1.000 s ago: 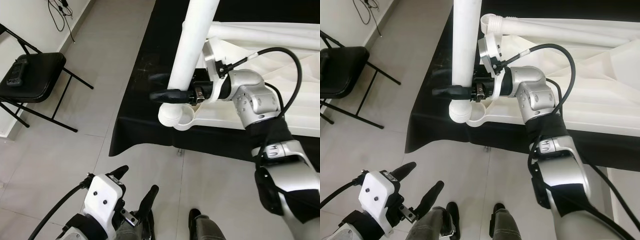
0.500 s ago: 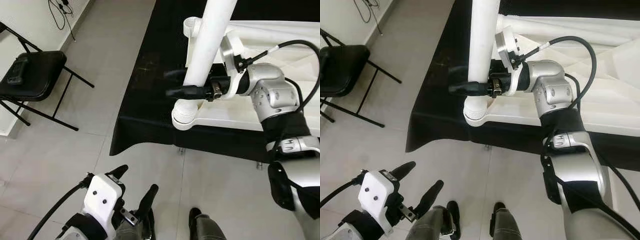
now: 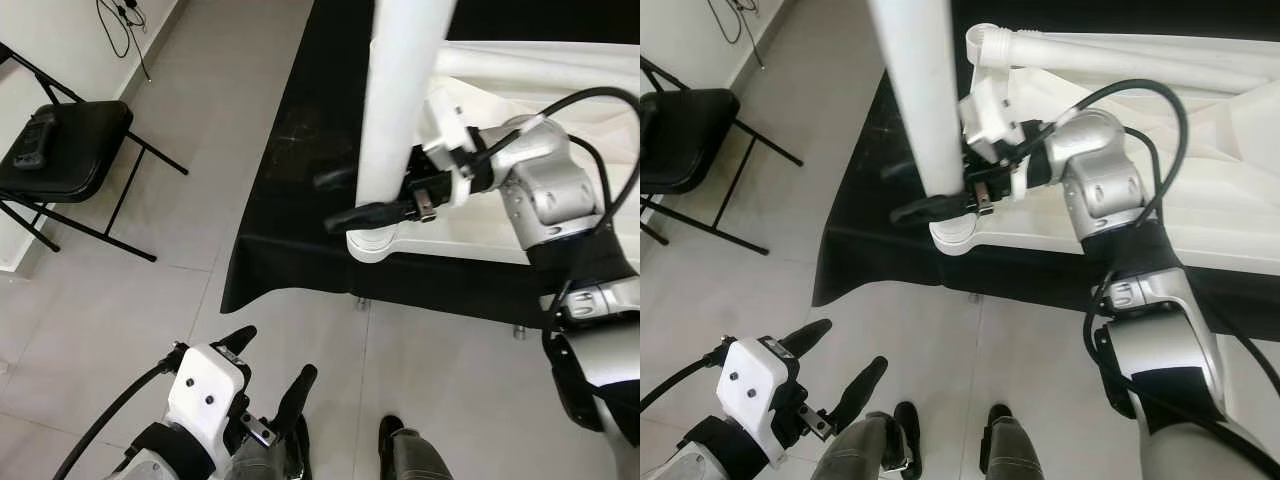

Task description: Building children table

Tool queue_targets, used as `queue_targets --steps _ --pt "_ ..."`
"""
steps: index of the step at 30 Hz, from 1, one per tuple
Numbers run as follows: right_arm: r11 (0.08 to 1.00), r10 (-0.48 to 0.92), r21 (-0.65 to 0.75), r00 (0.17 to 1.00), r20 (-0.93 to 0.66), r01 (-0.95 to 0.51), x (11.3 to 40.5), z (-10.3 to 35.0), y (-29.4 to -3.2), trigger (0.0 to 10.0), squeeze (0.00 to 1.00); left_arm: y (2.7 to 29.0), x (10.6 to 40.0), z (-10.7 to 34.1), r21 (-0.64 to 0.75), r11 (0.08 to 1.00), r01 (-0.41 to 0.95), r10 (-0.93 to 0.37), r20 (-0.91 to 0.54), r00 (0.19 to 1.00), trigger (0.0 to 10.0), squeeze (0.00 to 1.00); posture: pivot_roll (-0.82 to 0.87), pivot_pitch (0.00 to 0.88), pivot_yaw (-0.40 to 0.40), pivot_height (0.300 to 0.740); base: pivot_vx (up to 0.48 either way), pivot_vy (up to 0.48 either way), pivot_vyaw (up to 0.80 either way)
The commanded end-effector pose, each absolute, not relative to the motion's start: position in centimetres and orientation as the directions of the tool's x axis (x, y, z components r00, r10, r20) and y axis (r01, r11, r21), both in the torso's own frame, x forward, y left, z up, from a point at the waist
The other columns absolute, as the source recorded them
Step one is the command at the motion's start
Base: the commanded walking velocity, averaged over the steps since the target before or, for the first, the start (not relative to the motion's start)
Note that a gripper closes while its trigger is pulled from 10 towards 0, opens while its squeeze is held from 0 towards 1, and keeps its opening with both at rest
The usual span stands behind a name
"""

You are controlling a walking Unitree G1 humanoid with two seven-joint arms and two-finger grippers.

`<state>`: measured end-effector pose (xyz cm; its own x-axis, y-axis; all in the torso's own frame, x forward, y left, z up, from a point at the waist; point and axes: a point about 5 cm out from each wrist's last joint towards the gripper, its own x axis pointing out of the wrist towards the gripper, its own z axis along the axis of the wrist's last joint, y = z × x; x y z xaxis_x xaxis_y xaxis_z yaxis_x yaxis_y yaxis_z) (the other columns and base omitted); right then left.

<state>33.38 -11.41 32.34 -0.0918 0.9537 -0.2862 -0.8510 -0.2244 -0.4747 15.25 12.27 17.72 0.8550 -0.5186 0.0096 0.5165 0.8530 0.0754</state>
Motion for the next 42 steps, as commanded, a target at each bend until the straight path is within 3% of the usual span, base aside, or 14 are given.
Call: queue_targets --steps 1,8,13,15,26,31,36,40,42 --pt "-0.294 0.915 -0.362 -0.15 -0.374 -0.885 33.6 29.3 -10.4 10.0 0.0 12.4 15.1 17.3 0.061 0.856 0.514 -0.514 -0.009 0.858 10.0 0.0 0.08 0.389 0.08 0.74 0.0 0.0 0.0" --pt "-0.354 0.872 -0.332 -0.18 -0.456 -0.874 34.0 28.7 -8.0 10.0 0.0 12.2 15.1 17.4 0.06 0.861 0.505 -0.506 0.0 0.862 10.0 0.0 0.07 0.398 0.064 0.74 0.0 0.0 0.0" --pt "-0.316 0.888 -0.344 -0.147 -0.437 -0.884 34.5 29.1 -7.6 10.0 0.0 12.1 15.1 17.5 0.057 0.862 0.504 -0.505 0.003 0.863 10.0 0.0 0.07 0.402 0.058 0.74 0.0 0.0 0.0" --pt "-0.226 0.913 -0.368 -0.065 -0.402 -0.902 35.3 29.3 -7.0 10.0 0.0 12.1 15.1 17.5 0.054 0.862 0.503 -0.504 0.005 0.863 10.0 0.0 0.06 0.406 0.054 0.74 0.0 0.0 0.0" --pt "-0.003 0.945 -0.34 0.108 -0.308 -0.94 36.9 29.2 -6.4 10.0 0.0 12.0 15.0 17.5 0.048 0.863 0.503 -0.504 0.007 0.864 10.0 0.0 0.06 0.412 0.054 0.74 0.0 0.0 0.0" --pt "0.163 0.943 -0.312 0.241 -0.231 -0.936 37.8 28.8 -6.9 10.0 0.0 12.0 15.0 17.5 0.047 0.864 0.501 -0.502 0.007 0.865 10.0 0.0 0.06 0.415 0.055 0.74 0.0 0.0 0.0" --pt "0.257 0.929 -0.297 0.32 -0.185 -0.919 38.2 28.4 -7.5 10.0 0.0 12.0 15.0 17.5 0.047 0.864 0.501 -0.501 0.006 0.865 10.0 0.0 0.06 0.416 0.059 0.74 0.0 0.0 0.0" --pt "0.425 0.88 -0.275 0.465 -0.098 -0.862 38.7 27.9 -8.6 10.0 0.0 12.1 14.9 17.5 0.046 0.864 0.501 -0.502 0.004 0.865 10.0 0.0 0.06 0.416 0.064 0.74 0.0 0.0 0.0" --pt "0.458 0.865 -0.28 0.496 -0.08 -0.844 38.7 27.7 -8.9 10.0 0.0 12.1 14.9 17.5 0.046 0.864 0.501 -0.502 0.003 0.865 10.0 0.0 0.06 0.416 0.064 0.74 0.0 0.0 0.0"
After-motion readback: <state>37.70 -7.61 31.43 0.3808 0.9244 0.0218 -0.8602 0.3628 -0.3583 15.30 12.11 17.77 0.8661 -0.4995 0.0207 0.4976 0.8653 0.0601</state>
